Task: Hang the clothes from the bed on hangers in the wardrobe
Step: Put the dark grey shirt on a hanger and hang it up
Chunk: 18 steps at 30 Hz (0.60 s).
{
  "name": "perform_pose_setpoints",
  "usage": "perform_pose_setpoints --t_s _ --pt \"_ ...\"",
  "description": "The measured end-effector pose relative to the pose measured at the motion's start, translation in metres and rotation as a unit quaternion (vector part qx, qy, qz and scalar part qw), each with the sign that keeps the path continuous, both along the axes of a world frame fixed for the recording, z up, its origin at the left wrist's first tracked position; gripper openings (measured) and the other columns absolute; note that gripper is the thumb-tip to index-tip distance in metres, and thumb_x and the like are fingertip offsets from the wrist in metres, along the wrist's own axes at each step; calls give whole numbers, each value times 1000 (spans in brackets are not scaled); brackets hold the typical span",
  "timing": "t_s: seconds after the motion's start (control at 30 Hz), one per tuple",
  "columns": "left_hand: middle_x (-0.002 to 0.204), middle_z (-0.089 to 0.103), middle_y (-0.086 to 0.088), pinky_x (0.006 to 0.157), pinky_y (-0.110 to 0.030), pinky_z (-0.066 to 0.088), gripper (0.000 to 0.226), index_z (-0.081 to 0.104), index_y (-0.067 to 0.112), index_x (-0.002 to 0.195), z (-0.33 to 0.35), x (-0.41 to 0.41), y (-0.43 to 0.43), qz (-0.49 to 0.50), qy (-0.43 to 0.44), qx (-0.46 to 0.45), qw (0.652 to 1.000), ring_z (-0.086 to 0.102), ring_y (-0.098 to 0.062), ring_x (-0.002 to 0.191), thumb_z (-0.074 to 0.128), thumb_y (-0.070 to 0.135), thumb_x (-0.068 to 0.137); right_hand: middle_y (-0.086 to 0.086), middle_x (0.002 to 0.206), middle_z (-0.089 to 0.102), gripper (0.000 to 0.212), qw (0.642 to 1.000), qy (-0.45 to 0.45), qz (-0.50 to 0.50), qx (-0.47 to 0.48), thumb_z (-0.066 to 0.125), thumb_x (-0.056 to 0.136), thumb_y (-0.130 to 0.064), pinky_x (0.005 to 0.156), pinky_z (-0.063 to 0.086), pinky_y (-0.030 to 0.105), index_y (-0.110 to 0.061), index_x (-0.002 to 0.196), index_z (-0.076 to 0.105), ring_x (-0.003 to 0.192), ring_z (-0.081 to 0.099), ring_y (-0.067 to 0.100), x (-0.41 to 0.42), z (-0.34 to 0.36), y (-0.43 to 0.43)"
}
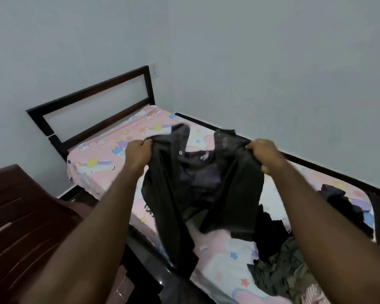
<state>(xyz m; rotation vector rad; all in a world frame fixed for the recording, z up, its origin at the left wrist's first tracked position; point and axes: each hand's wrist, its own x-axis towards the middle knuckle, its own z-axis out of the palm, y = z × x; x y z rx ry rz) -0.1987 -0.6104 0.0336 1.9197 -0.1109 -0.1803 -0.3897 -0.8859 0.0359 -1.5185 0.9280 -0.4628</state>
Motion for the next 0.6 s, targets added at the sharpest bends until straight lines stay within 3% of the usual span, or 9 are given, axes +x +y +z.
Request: perform_pose_setpoints --t_s 0.1,0.23,0.37,0.43,0.53,0.6 --pt "62 45 -8 60 -32 33 37 47 8 63 -7 -26 -14 -21 4 3 1000 42 -21 60 52 27 94 11 76 64 21 999 -11 20 28 61 84 -2 71 48 35 -12 67 63 78 59 24 4 -16 24" --pt "82 65 -9 72 -40 47 33 61 4 82 -14 -56 -28 -74 -15 -29 997 59 -28 78 50 31 97 12 73 62 20 994 -50 14 91 57 91 -4 68 48 32 -9 72 59 71 58 24 4 -24 57" --pt "91 68 -4 83 -45 51 21 65 20 91 -24 -78 -33 -133 -16 -90 987 63 -24 86 49 33 97 15 96 71 9 982 -135 -32 128 59 94 -15 83 54 40 -9 93 65 92 68 30 4 -21 91" --pt "91 69 -4 86 -50 51 25 65 22 92 -32 -94 -37 -172 13 -121 978 64 -28 88 50 42 92 14 101 71 10 981 -160 -5 112 61 89 -17 87 55 44 -15 98 66 98 68 31 5 -23 117" --pt "104 72 -4 93 -45 53 45 67 19 109 -56 -115 -40 -229 102 -155 956 68 -21 101 61 55 83 -6 95 72 36 983 -114 119 80 50 91 1 85 53 30 -29 102 65 93 68 12 -1 -40 157" --pt "102 72 -9 91 -49 54 52 67 16 108 -75 -119 -36 -194 131 -142 962 70 -24 98 69 56 74 -12 103 70 53 978 -87 162 94 42 90 12 93 51 27 -30 114 62 99 66 4 -8 -60 172"
